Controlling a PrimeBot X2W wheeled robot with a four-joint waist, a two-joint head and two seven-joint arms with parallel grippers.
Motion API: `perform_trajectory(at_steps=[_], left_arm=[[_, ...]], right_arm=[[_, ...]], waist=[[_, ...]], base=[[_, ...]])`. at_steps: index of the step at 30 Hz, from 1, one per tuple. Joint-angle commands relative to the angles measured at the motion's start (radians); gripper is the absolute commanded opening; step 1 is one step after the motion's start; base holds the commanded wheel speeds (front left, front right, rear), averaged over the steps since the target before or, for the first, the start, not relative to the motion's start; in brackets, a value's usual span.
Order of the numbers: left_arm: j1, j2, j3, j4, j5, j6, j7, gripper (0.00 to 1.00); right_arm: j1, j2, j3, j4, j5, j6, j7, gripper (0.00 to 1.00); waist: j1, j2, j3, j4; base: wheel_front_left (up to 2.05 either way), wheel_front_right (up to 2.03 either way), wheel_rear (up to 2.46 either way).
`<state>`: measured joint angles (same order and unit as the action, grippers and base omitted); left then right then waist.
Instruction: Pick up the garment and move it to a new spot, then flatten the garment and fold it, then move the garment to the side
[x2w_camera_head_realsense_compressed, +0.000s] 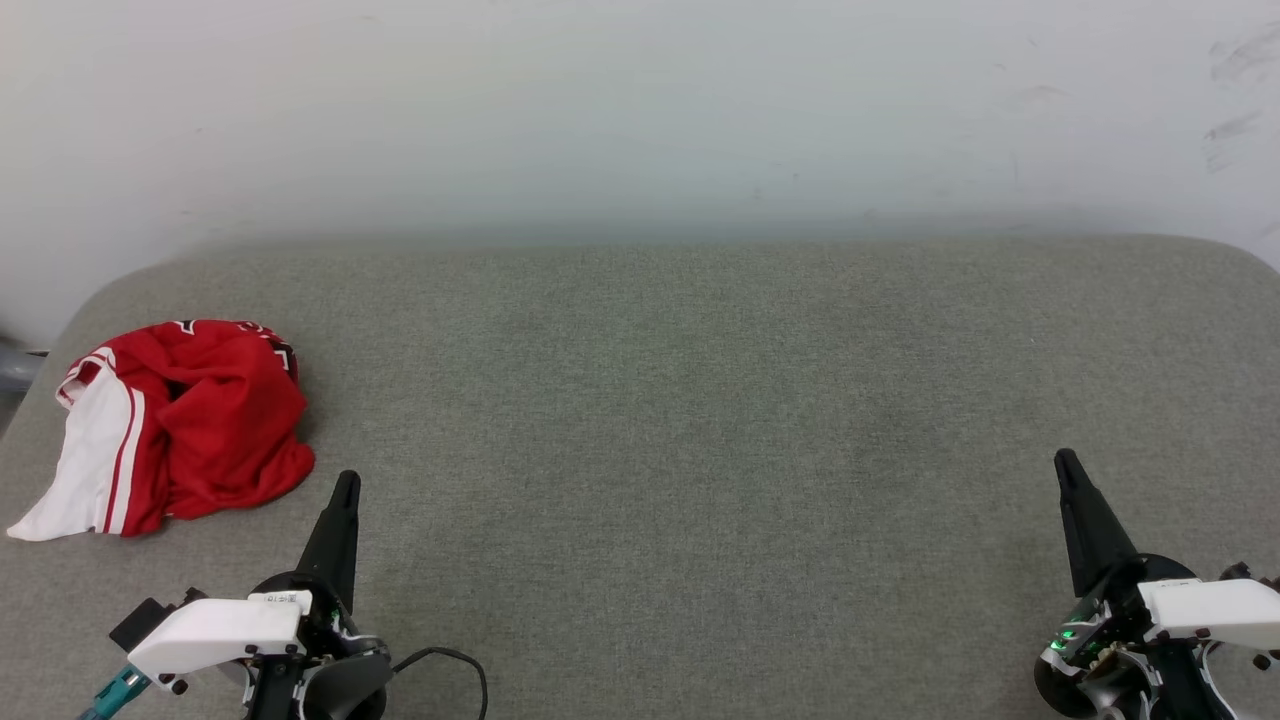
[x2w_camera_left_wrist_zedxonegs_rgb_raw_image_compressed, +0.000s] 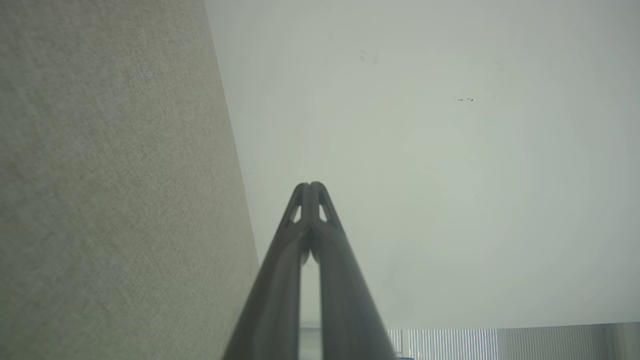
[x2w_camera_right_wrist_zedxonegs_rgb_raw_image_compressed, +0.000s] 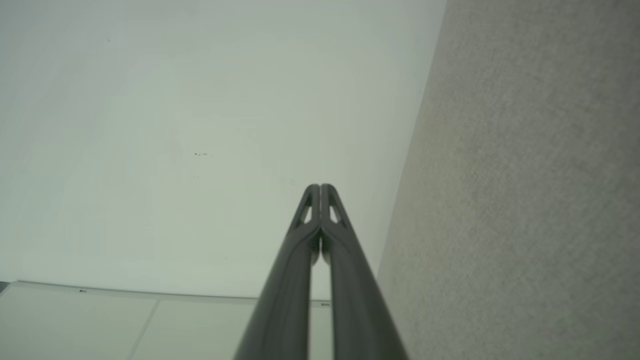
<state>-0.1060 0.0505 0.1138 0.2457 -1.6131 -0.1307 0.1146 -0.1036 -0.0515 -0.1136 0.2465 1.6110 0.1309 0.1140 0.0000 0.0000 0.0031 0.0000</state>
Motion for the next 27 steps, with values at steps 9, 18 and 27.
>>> perform_trajectory(at_steps=[9,18,27], left_arm=[[-0.007,-0.002,0.003,-0.001,0.001,-0.002,0.001,0.00],[-0.007,-0.002,0.003,-0.001,0.001,-0.002,0.001,0.00],[-0.007,-0.002,0.003,-0.001,0.001,-0.002,0.001,0.00]], right_arm=[[-0.013,0.003,0.000,0.000,0.004,0.000,0.000,0.00],[-0.013,0.003,0.000,0.000,0.004,0.000,-0.001,0.00],[-0.013,0.003,0.000,0.000,0.004,0.000,-0.001,0.00]], waist=[[0.0000,0.0000,0.000,0.000],[0.0000,0.0000,0.000,0.000],[0.0000,0.0000,0.000,0.000]], base=[[0.00,0.00,0.00],[0.00,0.00,0.00],[0.00,0.00,0.00]])
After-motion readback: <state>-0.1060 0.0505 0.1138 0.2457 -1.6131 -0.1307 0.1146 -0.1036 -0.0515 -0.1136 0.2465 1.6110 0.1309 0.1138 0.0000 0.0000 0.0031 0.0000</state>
